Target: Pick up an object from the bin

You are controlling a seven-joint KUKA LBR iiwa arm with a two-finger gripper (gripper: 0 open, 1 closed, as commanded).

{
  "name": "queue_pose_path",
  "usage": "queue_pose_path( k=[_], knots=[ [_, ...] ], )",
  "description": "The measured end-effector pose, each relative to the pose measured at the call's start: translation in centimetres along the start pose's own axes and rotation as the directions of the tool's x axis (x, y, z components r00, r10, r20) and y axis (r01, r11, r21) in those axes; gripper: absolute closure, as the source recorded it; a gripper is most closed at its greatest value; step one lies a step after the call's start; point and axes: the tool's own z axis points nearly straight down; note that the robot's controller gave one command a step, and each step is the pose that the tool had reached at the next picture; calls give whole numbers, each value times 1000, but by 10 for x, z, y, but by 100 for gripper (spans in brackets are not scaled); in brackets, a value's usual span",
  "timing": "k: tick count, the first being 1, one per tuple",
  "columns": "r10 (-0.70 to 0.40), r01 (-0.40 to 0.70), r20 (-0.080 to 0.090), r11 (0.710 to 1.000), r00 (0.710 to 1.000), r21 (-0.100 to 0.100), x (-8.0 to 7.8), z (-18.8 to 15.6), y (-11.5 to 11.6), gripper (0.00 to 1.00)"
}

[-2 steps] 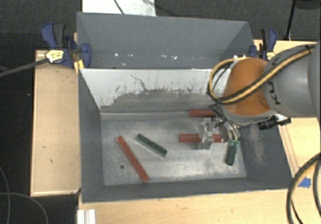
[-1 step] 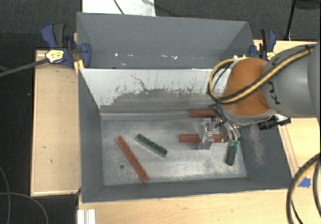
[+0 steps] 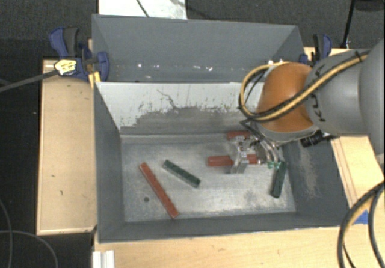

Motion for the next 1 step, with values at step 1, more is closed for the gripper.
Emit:
queue_pose_path(
  k=[1],
  knots=[
    [-51,51,-9,999,999,-4,1,-12,15,100]
  ],
)
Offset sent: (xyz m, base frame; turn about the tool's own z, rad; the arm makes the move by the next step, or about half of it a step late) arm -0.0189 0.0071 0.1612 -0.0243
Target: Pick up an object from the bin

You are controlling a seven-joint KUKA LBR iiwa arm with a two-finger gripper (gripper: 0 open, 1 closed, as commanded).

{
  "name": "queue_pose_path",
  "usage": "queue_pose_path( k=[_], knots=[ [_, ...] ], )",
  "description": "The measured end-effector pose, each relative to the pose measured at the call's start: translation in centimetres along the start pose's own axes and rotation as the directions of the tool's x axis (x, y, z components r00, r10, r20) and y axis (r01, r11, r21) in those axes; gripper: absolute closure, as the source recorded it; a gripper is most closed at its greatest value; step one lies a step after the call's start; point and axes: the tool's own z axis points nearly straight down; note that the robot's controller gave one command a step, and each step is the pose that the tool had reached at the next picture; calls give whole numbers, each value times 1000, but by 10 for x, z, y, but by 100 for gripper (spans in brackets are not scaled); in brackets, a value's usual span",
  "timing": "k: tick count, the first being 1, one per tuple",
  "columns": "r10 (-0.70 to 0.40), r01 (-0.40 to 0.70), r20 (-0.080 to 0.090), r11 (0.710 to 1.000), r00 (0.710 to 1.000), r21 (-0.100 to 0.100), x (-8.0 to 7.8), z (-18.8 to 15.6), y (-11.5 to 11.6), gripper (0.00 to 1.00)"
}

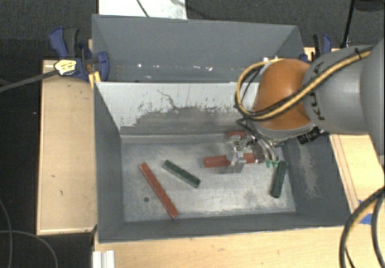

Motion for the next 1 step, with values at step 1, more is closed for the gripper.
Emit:
queue_pose_path(
  k=[1],
  knots=[
    [24,-24,9,1000,1000,2,19,-150,-7,100]
  ],
)
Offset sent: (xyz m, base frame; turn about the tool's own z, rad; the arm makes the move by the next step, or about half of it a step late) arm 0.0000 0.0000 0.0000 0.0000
